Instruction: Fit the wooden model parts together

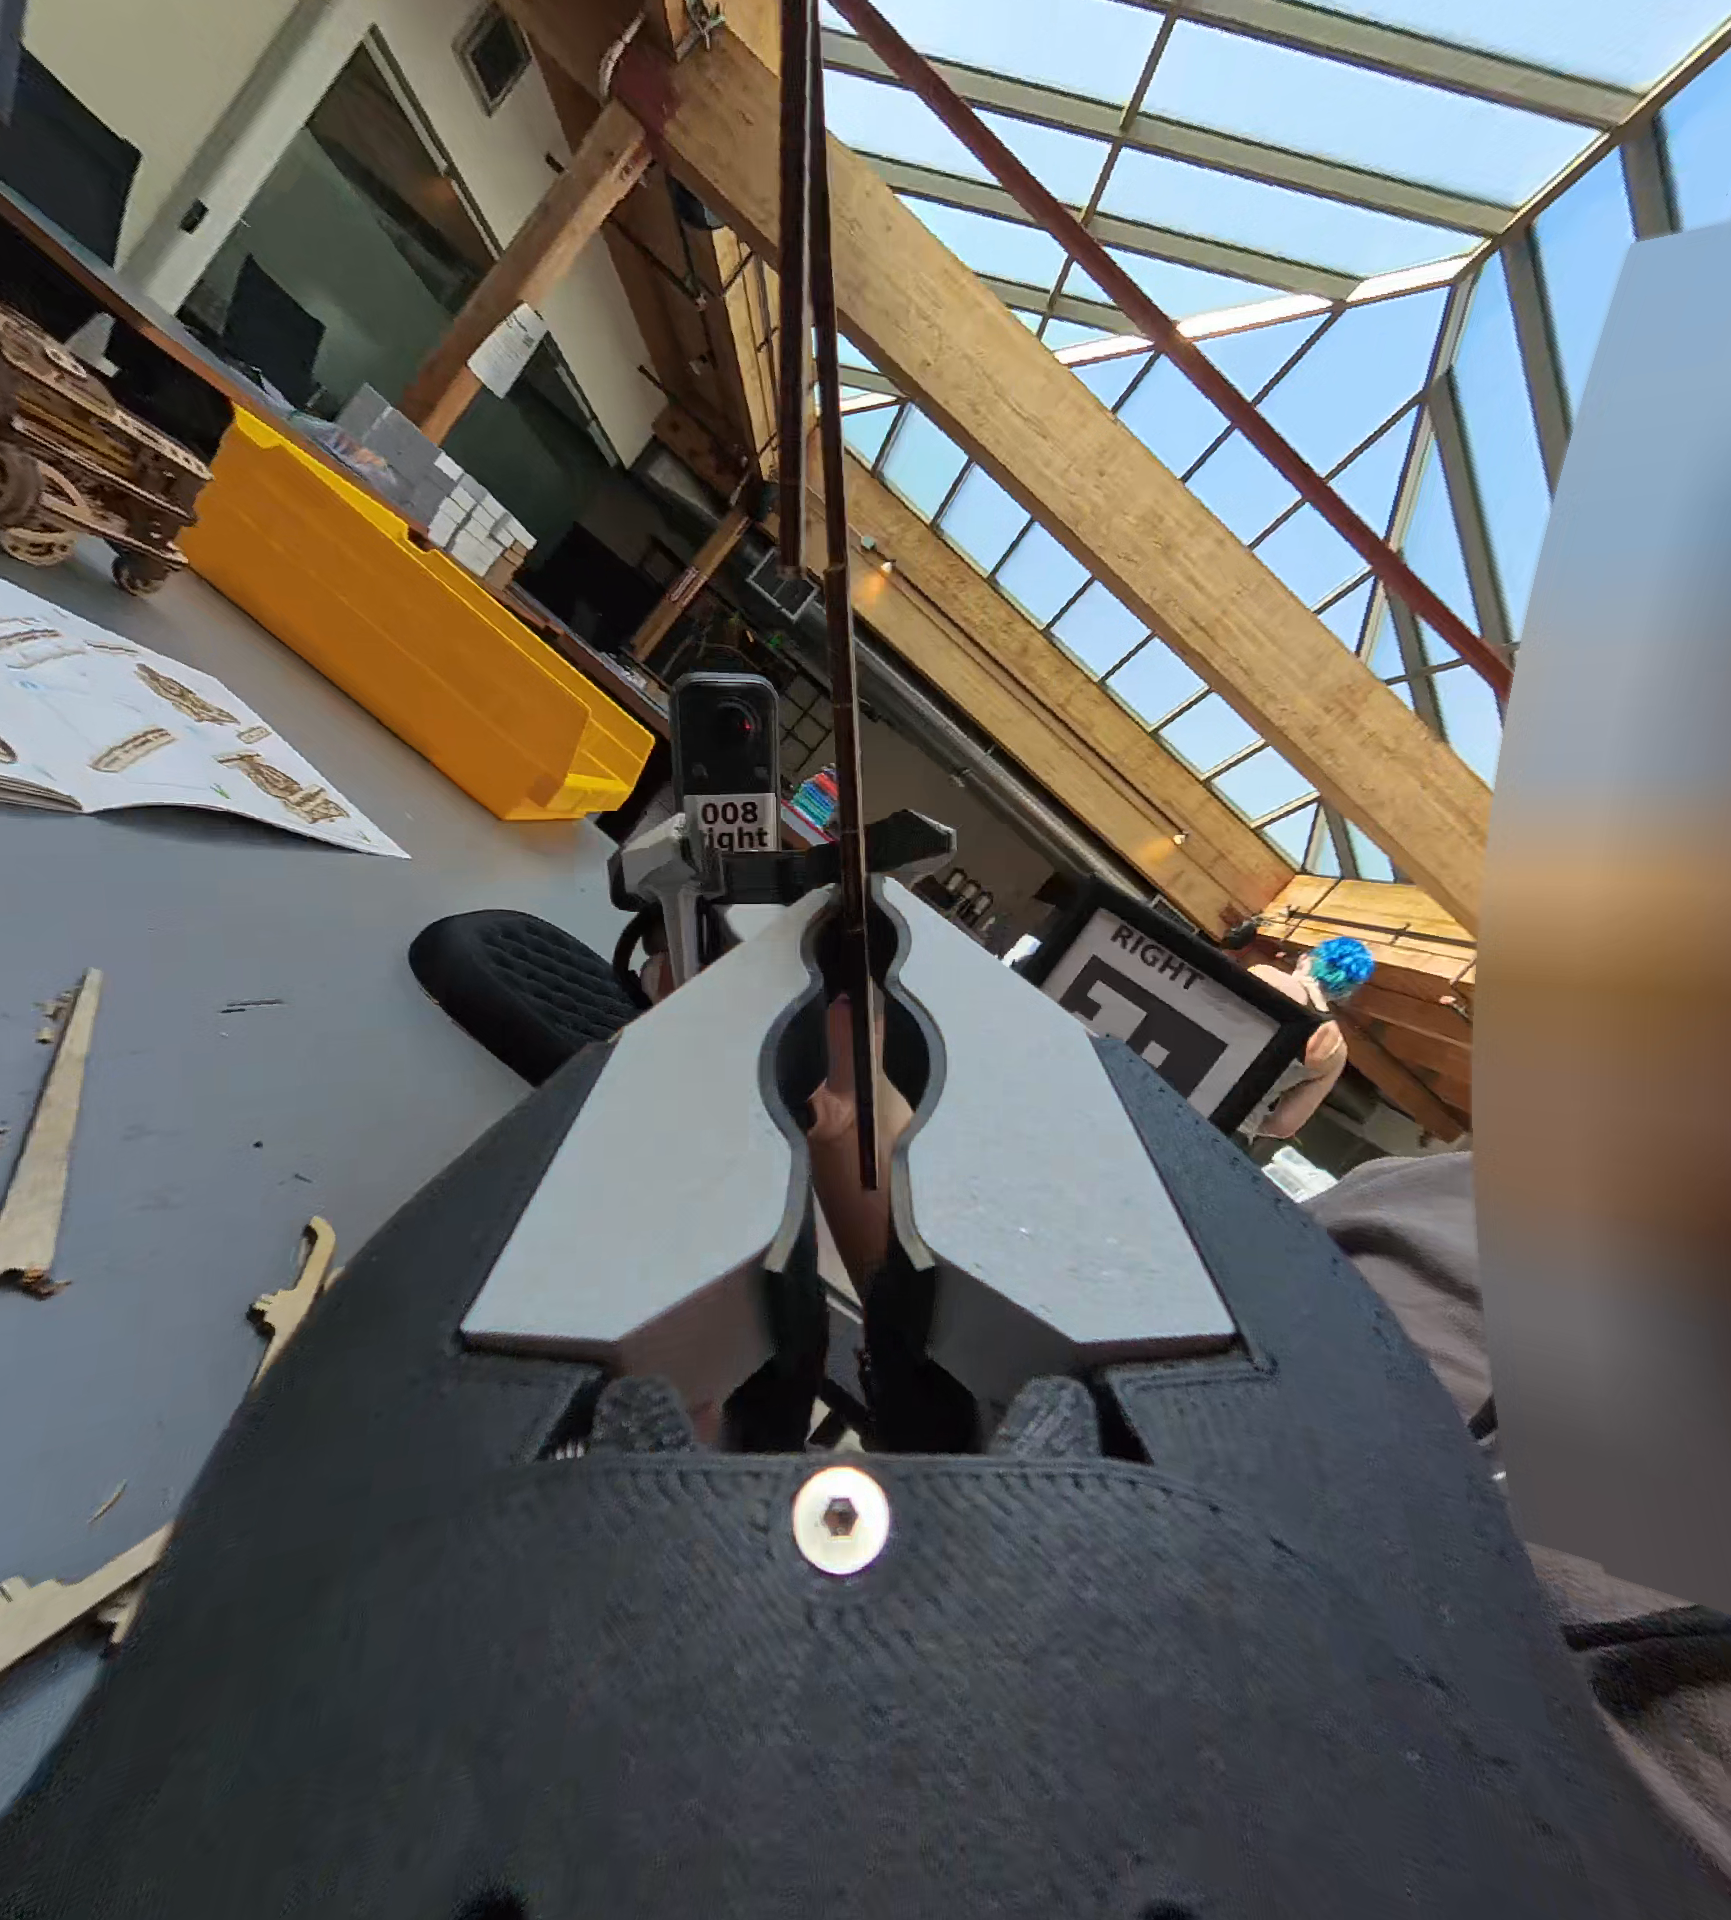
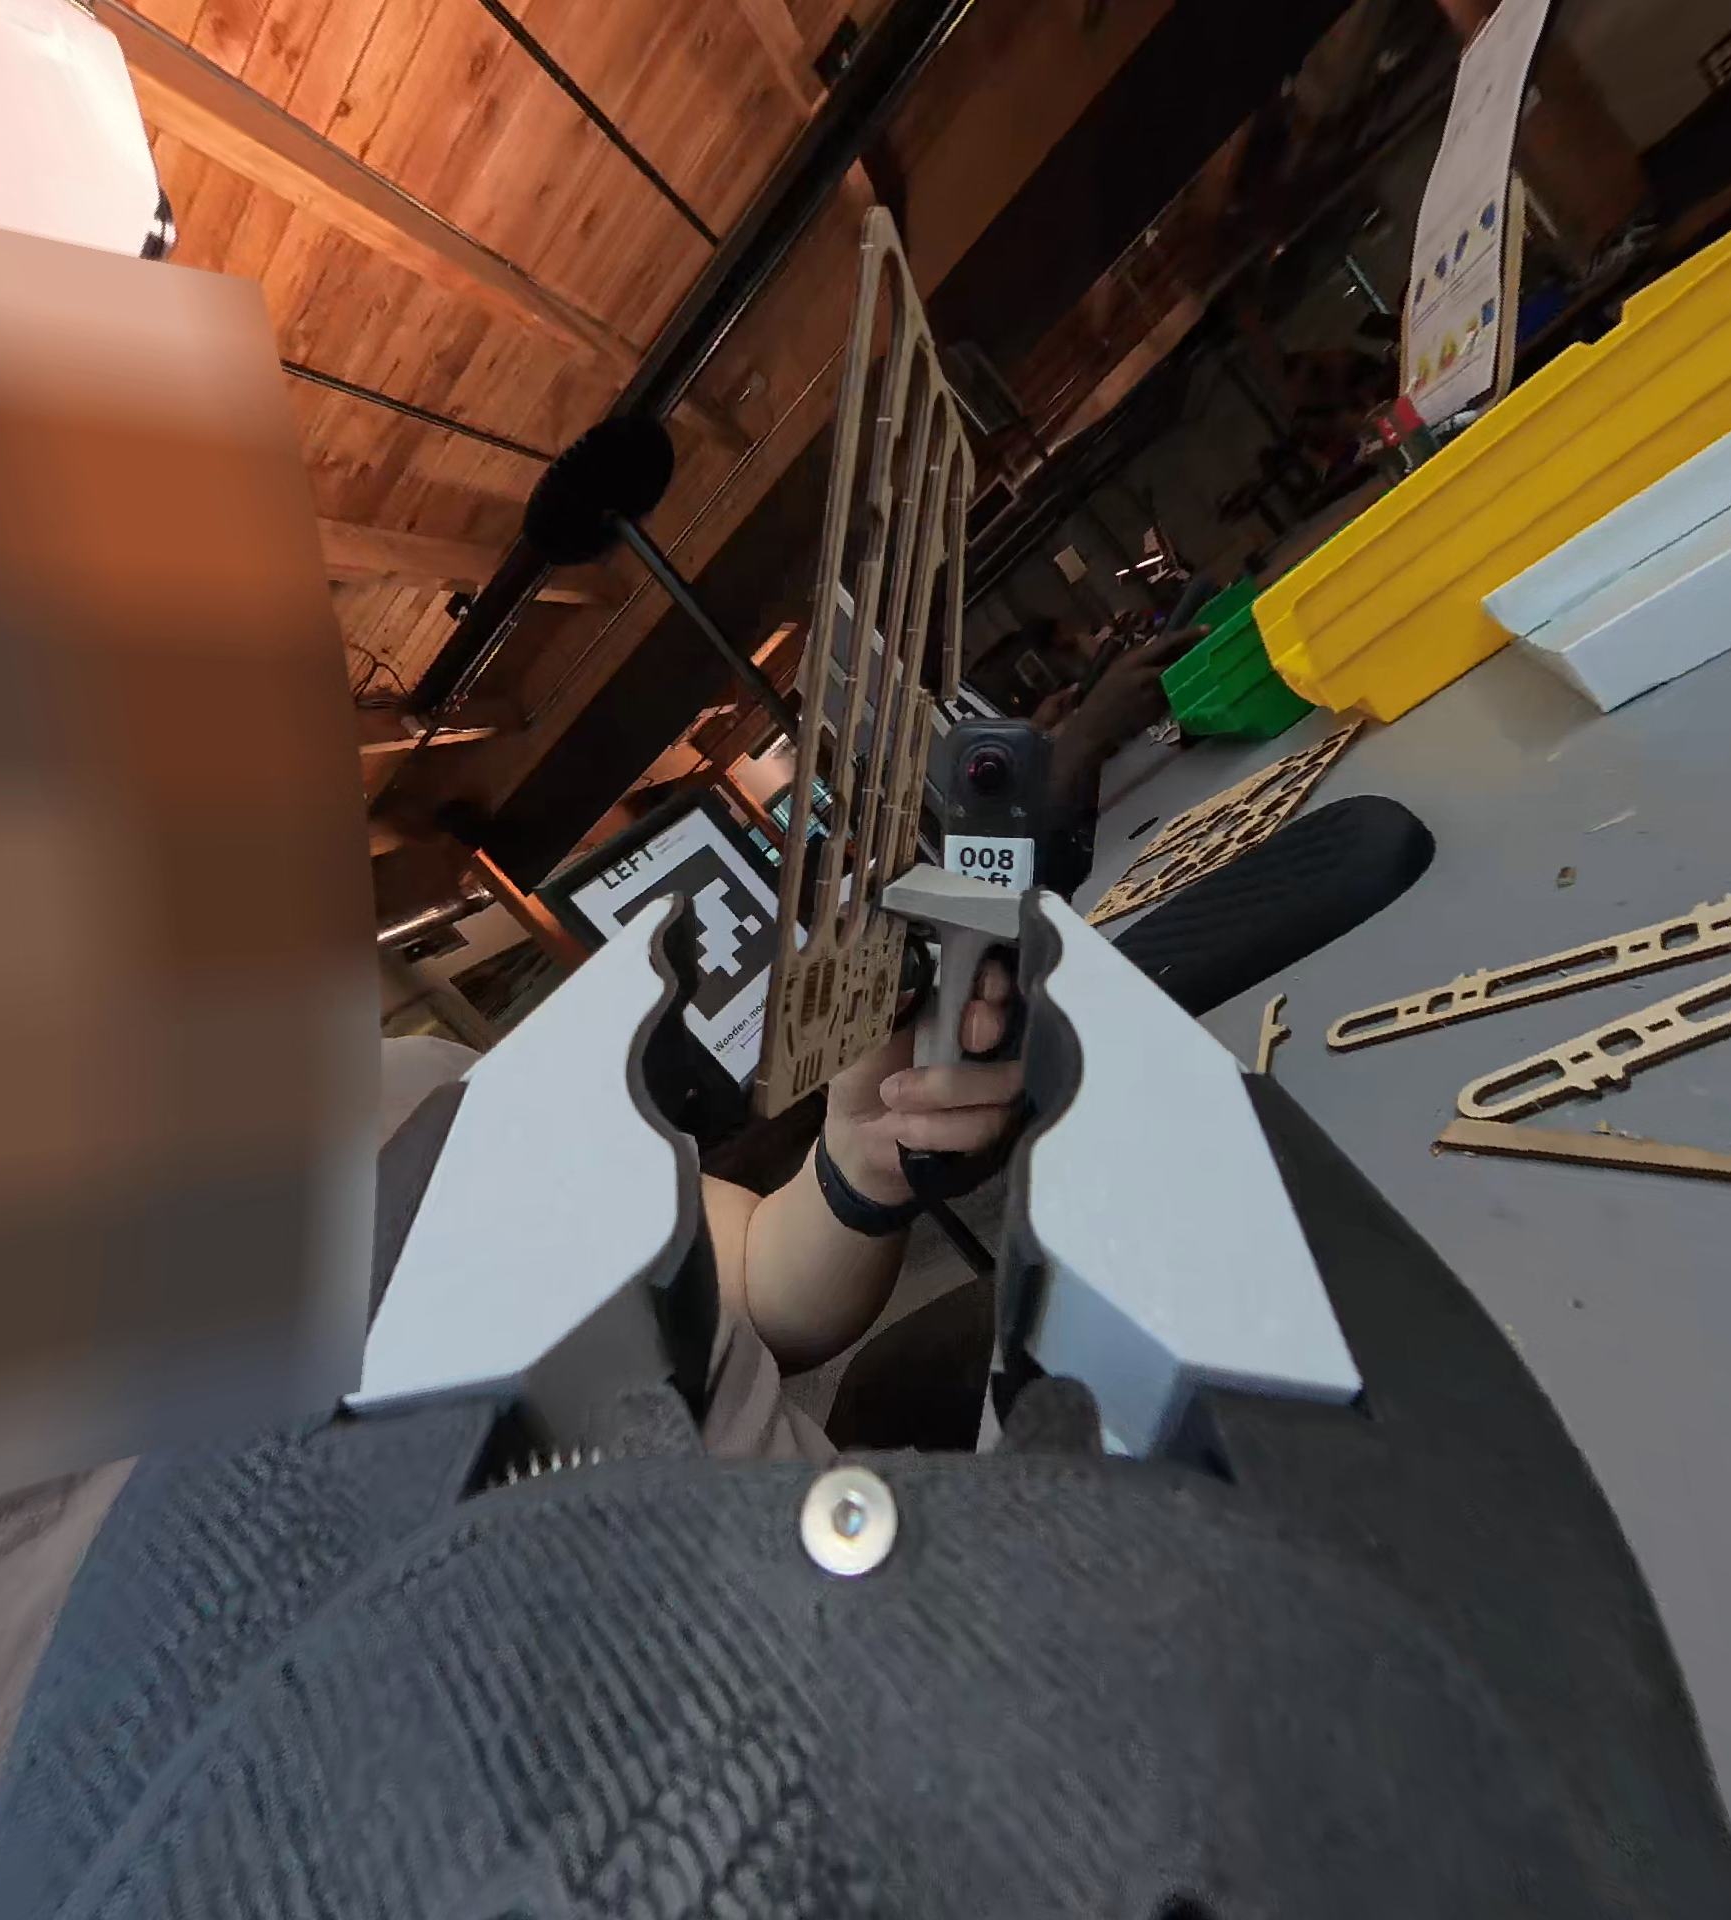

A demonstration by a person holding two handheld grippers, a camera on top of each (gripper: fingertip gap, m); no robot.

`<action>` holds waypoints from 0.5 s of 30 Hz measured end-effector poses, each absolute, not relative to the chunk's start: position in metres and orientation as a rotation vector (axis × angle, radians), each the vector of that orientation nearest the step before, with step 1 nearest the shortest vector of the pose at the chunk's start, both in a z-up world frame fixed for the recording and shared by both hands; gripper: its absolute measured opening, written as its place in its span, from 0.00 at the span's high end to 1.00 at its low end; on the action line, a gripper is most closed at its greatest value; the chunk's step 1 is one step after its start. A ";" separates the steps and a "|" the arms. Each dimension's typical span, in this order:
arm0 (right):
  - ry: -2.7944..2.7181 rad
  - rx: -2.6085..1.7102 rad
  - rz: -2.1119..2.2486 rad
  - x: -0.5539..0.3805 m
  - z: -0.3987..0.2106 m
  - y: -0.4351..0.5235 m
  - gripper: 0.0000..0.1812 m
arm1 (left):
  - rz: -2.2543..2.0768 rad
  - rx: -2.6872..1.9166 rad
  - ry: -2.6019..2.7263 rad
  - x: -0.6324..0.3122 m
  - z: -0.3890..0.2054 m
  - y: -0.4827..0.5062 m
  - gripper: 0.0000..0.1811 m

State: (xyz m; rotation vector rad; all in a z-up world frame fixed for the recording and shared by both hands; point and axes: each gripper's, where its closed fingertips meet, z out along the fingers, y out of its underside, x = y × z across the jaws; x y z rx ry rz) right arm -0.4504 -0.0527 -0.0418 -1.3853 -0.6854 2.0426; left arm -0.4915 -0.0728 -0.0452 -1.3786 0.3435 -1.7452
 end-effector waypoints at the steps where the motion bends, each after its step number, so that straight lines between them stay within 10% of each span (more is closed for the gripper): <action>1: -0.698 -1.404 2.039 -0.452 -0.045 -0.057 0.67 | -1.686 -1.396 0.359 -0.491 -0.047 -0.071 1.00; 7: -0.738 -1.557 1.868 -0.473 -0.064 -0.057 0.69 | -1.596 -1.404 0.281 -0.490 -0.049 -0.061 1.00; 11: -0.836 -1.617 1.890 -0.493 -0.080 -0.072 1.00 | -1.564 -1.469 0.293 -0.477 -0.065 -0.056 1.00; 15: -0.808 -1.635 1.898 -0.491 -0.090 -0.070 1.00 | -1.573 -1.534 0.371 -0.477 -0.078 -0.058 1.00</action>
